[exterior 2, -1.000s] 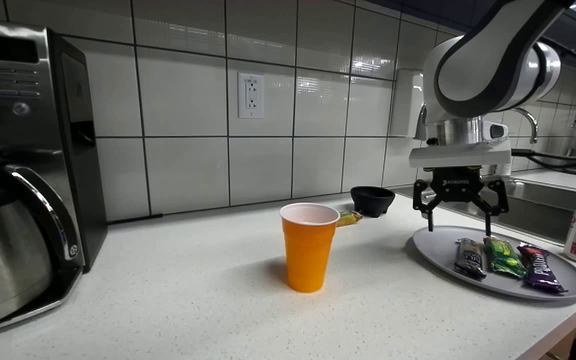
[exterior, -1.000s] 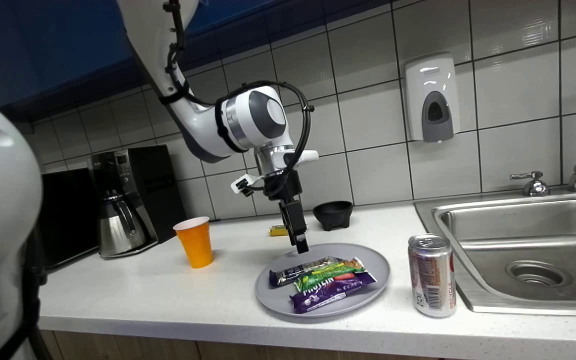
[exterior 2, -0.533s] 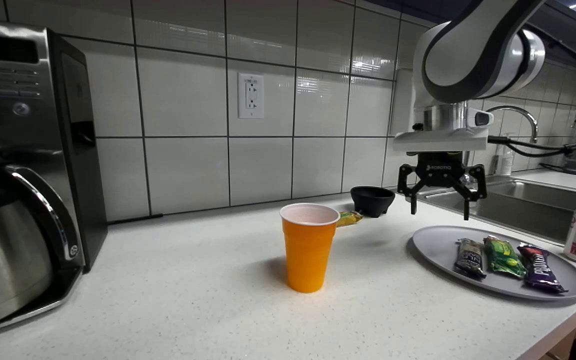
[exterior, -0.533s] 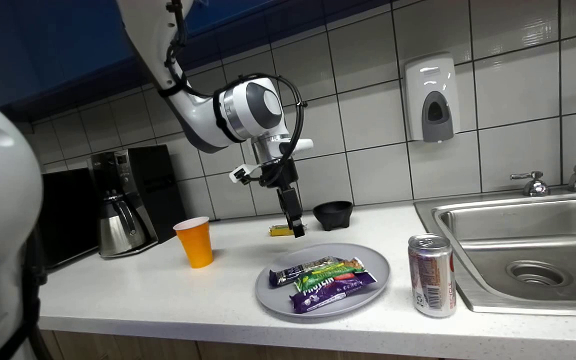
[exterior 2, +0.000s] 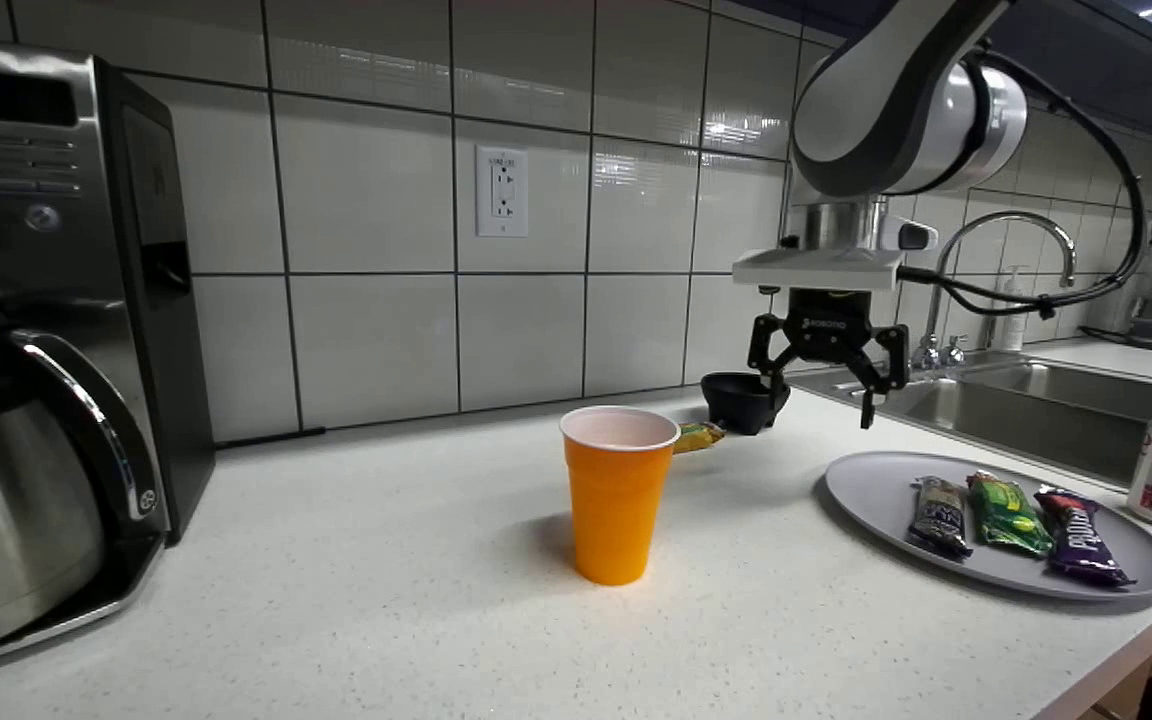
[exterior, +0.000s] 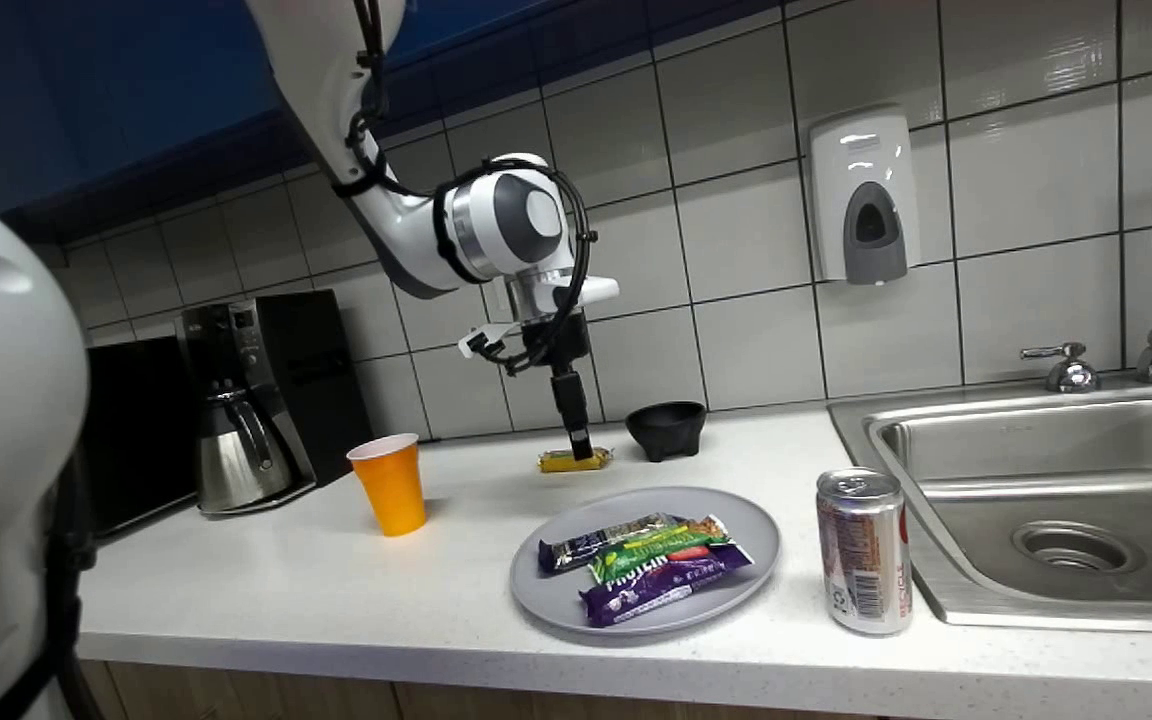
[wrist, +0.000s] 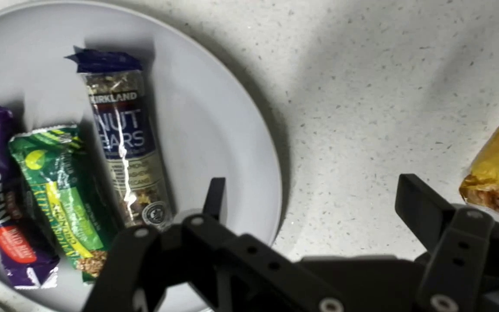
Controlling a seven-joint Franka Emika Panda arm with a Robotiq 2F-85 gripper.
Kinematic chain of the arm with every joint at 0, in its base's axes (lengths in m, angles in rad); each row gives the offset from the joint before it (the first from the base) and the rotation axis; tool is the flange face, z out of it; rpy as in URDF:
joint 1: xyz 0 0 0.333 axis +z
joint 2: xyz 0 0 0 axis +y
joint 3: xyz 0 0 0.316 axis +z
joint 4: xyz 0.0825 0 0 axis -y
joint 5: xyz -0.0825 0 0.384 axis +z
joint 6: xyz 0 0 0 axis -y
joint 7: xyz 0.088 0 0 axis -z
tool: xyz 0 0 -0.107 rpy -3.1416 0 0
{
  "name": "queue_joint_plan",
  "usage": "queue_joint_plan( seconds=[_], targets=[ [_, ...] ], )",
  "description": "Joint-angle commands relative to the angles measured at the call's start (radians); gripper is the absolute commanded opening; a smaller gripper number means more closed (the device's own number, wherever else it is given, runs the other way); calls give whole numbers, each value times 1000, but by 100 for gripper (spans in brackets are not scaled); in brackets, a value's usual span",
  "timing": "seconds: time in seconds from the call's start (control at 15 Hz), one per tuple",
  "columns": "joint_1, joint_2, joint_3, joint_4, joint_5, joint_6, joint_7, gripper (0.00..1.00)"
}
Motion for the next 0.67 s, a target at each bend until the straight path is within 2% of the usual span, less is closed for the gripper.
queue_joint_plan(
  seconds=[0.0,0.6],
  targets=[
    [15,76,8,90,26,5,70,100],
    [70,248,3,306,45,-58,172,100]
  ],
)
